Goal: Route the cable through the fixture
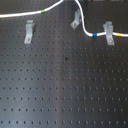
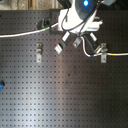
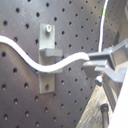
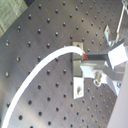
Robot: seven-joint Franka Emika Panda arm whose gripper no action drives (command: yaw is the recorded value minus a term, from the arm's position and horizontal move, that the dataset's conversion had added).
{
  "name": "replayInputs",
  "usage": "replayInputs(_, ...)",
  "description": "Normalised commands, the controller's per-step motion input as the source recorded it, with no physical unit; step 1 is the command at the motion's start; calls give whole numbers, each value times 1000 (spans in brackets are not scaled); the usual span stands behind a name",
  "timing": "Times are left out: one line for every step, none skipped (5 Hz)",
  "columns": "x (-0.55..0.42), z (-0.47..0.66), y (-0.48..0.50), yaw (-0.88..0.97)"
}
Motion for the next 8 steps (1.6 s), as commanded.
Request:
replayInputs(-77,146,93,611)
replayInputs(-124,225,21,160)
replayInputs(-165,231,26,-189)
replayInputs(-98,229,21,-277)
replayInputs(-39,189,8,-186)
replayInputs(16,255,111,-209)
replayInputs(96,360,164,-254)
replayInputs(18,317,158,-368)
